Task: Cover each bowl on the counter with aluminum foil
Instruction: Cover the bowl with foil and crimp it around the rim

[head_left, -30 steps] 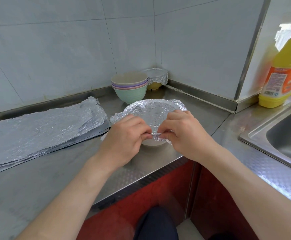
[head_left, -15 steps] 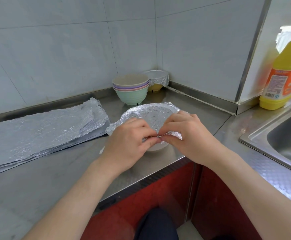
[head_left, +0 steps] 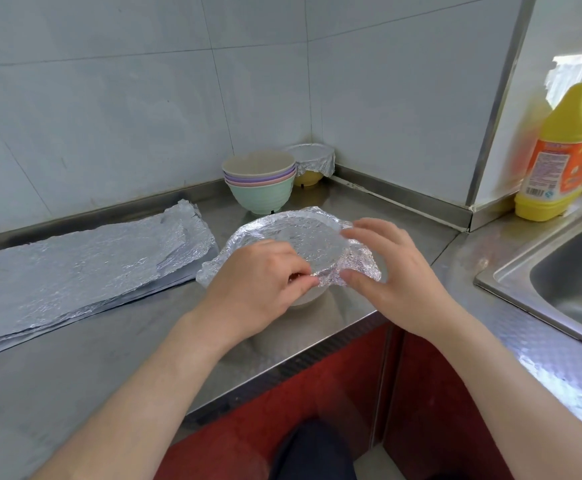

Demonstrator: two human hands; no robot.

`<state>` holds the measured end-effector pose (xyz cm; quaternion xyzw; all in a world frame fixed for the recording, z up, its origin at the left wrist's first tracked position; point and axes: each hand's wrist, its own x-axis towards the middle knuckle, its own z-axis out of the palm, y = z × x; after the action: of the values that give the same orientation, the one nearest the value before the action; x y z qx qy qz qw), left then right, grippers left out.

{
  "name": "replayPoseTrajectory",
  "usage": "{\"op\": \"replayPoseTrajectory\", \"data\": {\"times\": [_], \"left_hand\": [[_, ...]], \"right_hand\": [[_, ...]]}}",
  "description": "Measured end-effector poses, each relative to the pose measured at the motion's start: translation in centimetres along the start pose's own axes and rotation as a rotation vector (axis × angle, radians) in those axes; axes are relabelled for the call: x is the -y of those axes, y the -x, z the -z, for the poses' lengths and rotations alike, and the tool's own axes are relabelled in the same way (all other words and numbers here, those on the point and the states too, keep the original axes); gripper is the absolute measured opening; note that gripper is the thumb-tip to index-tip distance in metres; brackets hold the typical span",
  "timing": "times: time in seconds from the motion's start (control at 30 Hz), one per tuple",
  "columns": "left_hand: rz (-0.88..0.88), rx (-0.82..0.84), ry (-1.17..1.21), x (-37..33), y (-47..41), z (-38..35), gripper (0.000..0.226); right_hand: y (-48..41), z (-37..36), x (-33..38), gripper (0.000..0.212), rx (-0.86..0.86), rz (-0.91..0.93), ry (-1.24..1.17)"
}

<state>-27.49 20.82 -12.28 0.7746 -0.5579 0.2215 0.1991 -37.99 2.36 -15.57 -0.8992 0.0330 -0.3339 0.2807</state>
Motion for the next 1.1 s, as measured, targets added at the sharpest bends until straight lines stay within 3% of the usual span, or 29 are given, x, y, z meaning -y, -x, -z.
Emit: {"op": "replayPoseTrajectory", "data": {"times": [0.13, 0.43, 0.53, 0.67, 0.87, 1.1], "left_hand": [[0.038, -0.024, -0.031, -1.1, -0.6, -0.3, 0.032], [0.148, -0.062, -0.098, -3.0, -2.6, -2.7, 0.019], [0.165, -0.089, -0.105, -3.1, -2.7, -2.9, 0.016], [0.182, -0.090, -0.097, -3.1, -2.8, -3.1, 0.015], [0.225, -0.085, -0.083, -3.2, -3.1, -3.4, 0.018], [0.233, -0.076, -0.054, -3.2, -3.3, -3.3, 0.020]], "right_hand": [[1.3, -0.2, -0.9, 0.062, 0.075, -0.189, -0.183], [1.0, -1.9, -0.5, 0.052, 0.104, -0.357, -0.290], [0.8, -2.4, -0.5, 0.057, 0.080, -0.403, -0.315], [0.2, -3.0, 0.0, 0.019, 0.054, -0.324, -0.230], [-0.3, -4.2, 0.9, 0.016, 0.041, -0.414, -0.084], [-0.3, -3.8, 2.9, 0.034, -0.049, -0.637, -0.975]]}}
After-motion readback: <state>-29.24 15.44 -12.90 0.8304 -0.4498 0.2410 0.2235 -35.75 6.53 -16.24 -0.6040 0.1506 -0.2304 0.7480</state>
